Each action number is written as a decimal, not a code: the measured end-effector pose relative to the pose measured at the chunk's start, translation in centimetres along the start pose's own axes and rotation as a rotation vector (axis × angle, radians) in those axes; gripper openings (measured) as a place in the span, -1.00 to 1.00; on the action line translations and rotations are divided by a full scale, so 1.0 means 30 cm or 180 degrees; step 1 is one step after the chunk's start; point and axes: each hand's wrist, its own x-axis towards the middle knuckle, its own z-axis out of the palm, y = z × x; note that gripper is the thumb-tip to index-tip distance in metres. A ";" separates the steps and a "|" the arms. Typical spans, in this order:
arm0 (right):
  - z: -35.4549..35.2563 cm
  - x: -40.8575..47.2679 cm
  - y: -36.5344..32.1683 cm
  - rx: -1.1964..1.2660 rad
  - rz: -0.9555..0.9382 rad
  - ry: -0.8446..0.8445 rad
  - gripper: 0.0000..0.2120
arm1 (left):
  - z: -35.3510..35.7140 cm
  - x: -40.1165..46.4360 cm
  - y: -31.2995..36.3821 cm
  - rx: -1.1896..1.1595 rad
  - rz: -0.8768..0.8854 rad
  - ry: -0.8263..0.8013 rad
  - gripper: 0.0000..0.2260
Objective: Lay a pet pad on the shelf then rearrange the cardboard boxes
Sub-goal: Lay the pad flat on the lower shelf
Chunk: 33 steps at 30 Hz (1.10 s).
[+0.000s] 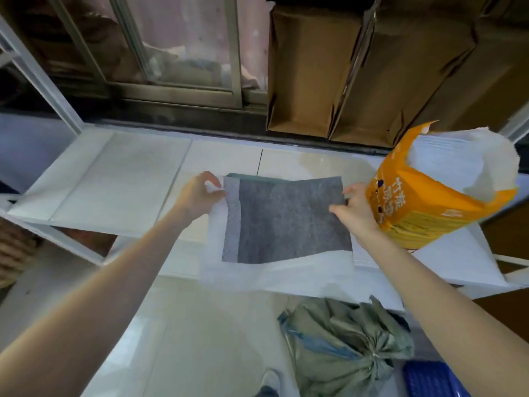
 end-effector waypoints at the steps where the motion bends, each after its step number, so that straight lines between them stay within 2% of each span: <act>1: 0.009 0.027 0.013 -0.0050 -0.0013 -0.0053 -0.71 | 0.008 0.017 -0.004 -0.0050 0.0094 -0.0085 -0.95; 4: 0.035 0.096 0.044 -0.0059 0.0009 -0.0163 -0.80 | 0.036 0.063 -0.004 -0.0001 0.0129 -0.0094 -0.80; 6: 0.052 0.129 0.050 0.0017 0.0109 -0.0318 -0.68 | 0.060 0.098 0.008 0.0196 0.0035 0.0028 -0.78; 10: 0.100 0.183 0.063 -0.0166 0.0113 -0.0454 -0.49 | 0.107 0.161 0.009 0.0628 -0.0273 -0.0240 -0.43; 14: 0.159 0.231 0.080 -0.0573 -0.0111 -0.0224 -0.53 | 0.139 0.231 -0.049 0.1117 0.0181 -0.0454 -0.31; 17: 0.200 0.286 0.115 -0.0633 -0.0165 0.0017 -0.70 | 0.165 0.291 -0.106 0.1205 0.0286 -0.0573 -0.32; 20: 0.244 0.344 0.162 -0.0681 -0.0124 0.0199 -0.77 | 0.189 0.339 -0.174 0.1224 0.0445 -0.0456 -0.45; 25: 0.325 0.391 0.249 -0.0729 -0.0144 0.0323 -0.70 | 0.238 0.391 -0.280 0.1411 0.0591 -0.0448 -0.53; 33: 0.420 0.400 0.363 -0.0842 -0.0109 -0.0118 -0.54 | 0.291 0.428 -0.389 0.1594 0.0395 -0.0531 -0.51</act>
